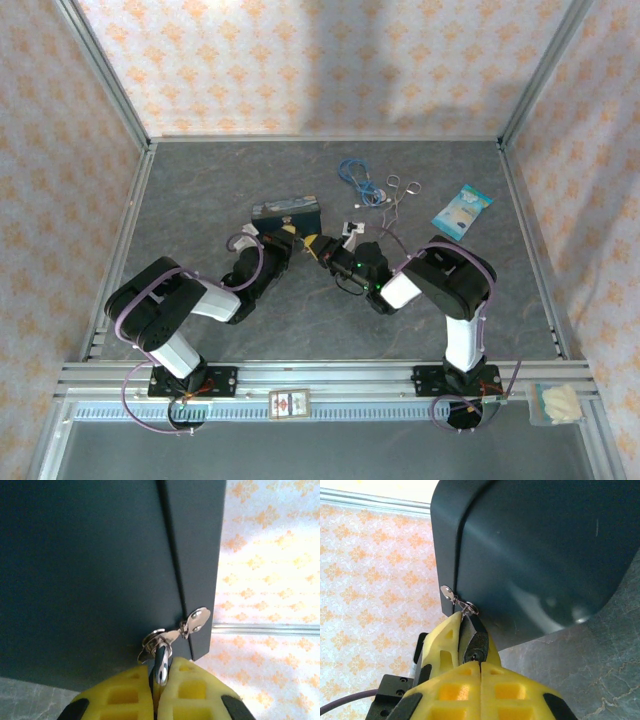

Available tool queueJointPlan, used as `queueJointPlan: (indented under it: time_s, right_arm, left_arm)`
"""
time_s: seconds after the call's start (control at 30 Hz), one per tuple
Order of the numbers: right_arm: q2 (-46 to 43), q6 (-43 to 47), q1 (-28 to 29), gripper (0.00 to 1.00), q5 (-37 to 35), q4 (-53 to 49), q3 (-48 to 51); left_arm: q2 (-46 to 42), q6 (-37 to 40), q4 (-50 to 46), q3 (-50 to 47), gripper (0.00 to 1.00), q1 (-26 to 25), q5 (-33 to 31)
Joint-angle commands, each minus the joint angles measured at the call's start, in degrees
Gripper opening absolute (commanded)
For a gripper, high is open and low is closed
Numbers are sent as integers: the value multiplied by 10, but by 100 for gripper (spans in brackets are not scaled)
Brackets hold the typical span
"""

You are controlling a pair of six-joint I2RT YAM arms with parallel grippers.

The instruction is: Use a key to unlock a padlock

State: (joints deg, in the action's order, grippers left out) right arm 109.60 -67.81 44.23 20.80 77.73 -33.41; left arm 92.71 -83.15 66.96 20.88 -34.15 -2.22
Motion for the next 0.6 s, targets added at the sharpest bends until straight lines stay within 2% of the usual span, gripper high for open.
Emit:
queueJointPlan:
  time_s: [0.0, 0.1, 0.23, 0.4, 0.57]
  right_arm:
    - [0, 29, 19, 0, 31, 16, -43]
    - [7, 52, 17, 0, 67, -29, -79]
    - [14, 63, 9, 0, 78, -30, -83]
    - [13, 94, 0, 0, 105, -78, -113]
    - [21, 85, -2, 0, 124, -69, -120]
  left_arm:
    - [-4, 18, 27, 23, 0, -34, 102]
    - [1, 20, 37, 18, 0, -33, 125]
    - [-2, 28, 45, 3, 0, -34, 154]
    - [-10, 47, 39, 4, 0, -34, 197]
    - [0, 51, 81, 1, 0, -34, 221]
